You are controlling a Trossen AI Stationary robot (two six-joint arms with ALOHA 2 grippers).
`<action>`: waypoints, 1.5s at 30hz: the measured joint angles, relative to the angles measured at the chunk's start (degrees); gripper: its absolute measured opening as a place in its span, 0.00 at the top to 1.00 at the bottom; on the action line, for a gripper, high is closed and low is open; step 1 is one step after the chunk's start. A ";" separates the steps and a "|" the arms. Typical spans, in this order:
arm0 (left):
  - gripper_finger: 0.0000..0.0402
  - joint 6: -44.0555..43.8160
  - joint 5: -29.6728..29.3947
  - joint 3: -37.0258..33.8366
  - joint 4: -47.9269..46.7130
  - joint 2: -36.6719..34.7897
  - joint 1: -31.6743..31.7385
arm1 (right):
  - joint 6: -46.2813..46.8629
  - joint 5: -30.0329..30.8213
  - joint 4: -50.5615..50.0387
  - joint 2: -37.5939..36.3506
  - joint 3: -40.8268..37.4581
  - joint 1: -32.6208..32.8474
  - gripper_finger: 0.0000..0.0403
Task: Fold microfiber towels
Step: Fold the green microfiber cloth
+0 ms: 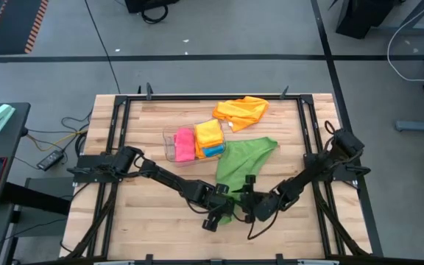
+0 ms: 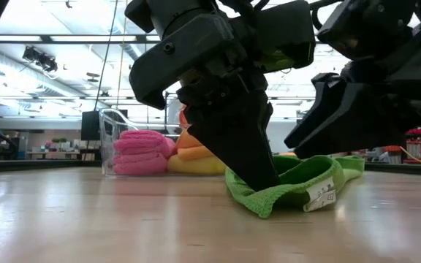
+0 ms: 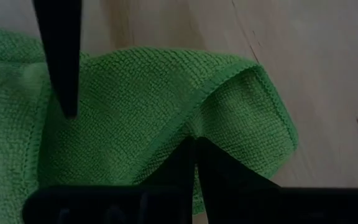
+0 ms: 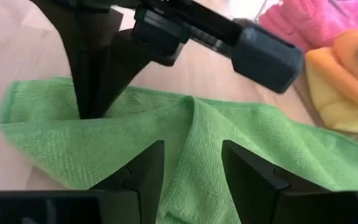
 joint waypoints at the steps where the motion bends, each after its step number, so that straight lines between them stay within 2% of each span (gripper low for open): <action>1: 0.92 -0.51 -0.02 0.00 0.00 0.00 0.14 | -0.17 0.60 0.00 0.60 0.56 0.29 0.58; 7: 0.92 -0.98 -0.15 -0.02 0.11 0.00 0.20 | -1.36 3.23 -3.64 4.25 3.93 1.05 0.58; 15: 0.95 -0.98 -0.32 -0.02 0.07 0.00 0.20 | 4.88 11.24 -23.29 6.66 10.41 1.78 0.58; 19: 0.94 -0.99 -0.30 -0.02 0.07 0.00 0.20 | 8.28 11.33 -29.33 6.21 11.48 2.10 0.58; 30: 0.95 -0.95 -0.32 -0.02 0.04 0.00 0.20 | 11.18 11.42 -34.38 4.75 11.53 2.37 0.60; 37: 0.93 -0.95 -0.33 -0.02 0.04 0.00 0.18 | 11.62 7.34 -34.90 4.78 11.53 2.12 0.70; 43: 0.93 -0.94 -0.34 -0.02 0.04 0.00 0.18 | 10.41 3.68 -38.42 3.95 11.48 1.94 0.95; 45: 0.94 -0.91 -0.33 -0.02 0.07 0.00 0.18 | 9.80 0.51 -41.86 2.26 12.27 1.96 0.98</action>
